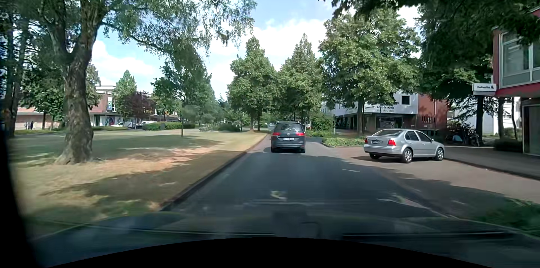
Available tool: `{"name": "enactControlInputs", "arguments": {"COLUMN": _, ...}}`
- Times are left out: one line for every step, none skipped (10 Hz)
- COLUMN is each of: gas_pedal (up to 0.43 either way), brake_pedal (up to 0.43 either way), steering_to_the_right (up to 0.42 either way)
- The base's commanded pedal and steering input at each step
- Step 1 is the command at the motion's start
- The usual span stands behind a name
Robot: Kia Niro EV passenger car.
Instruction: Follow the waypoints while adhering to traffic rules and regulations
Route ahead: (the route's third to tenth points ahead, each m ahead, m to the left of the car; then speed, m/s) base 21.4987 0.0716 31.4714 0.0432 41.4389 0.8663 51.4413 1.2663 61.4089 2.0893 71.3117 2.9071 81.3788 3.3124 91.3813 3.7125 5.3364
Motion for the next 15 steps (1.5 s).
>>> {"name": "enactControlInputs", "arguments": {"gas_pedal": 0.157, "brake_pedal": 0.006, "steering_to_the_right": 0.005}}
{"name": "enactControlInputs", "arguments": {"gas_pedal": 0.157, "brake_pedal": 0.006, "steering_to_the_right": 0.005}}
{"name": "enactControlInputs", "arguments": {"gas_pedal": 0.169, "brake_pedal": 0.006, "steering_to_the_right": 0.004}}
{"name": "enactControlInputs", "arguments": {"gas_pedal": 0.169, "brake_pedal": 0.006, "steering_to_the_right": 0.004}}
{"name": "enactControlInputs", "arguments": {"gas_pedal": 0.169, "brake_pedal": 0.006, "steering_to_the_right": 0.004}}
{"name": "enactControlInputs", "arguments": {"gas_pedal": 0.169, "brake_pedal": 0.006, "steering_to_the_right": 0.004}}
{"name": "enactControlInputs", "arguments": {"gas_pedal": 0.169, "brake_pedal": 0.006, "steering_to_the_right": 0.004}}
{"name": "enactControlInputs", "arguments": {"gas_pedal": 0.169, "brake_pedal": 0.006, "steering_to_the_right": 0.004}}
{"name": "enactControlInputs", "arguments": {"gas_pedal": 0.11, "brake_pedal": 0.006, "steering_to_the_right": 0.004}}
{"name": "enactControlInputs", "arguments": {"gas_pedal": 0.0, "brake_pedal": 0.006, "steering_to_the_right": 0.004}}
{"name": "enactControlInputs", "arguments": {"gas_pedal": 0.0, "brake_pedal": 0.006, "steering_to_the_right": 0.004}}
{"name": "enactControlInputs", "arguments": {"gas_pedal": 0.0, "brake_pedal": 0.006, "steering_to_the_right": 0.004}}
{"name": "enactControlInputs", "arguments": {"gas_pedal": 0.0, "brake_pedal": 0.006, "steering_to_the_right": 0.004}}
{"name": "enactControlInputs", "arguments": {"gas_pedal": 0.0, "brake_pedal": 0.006, "steering_to_the_right": 0.004}}
{"name": "enactControlInputs", "arguments": {"gas_pedal": 0.0, "brake_pedal": 0.006, "steering_to_the_right": 0.004}}
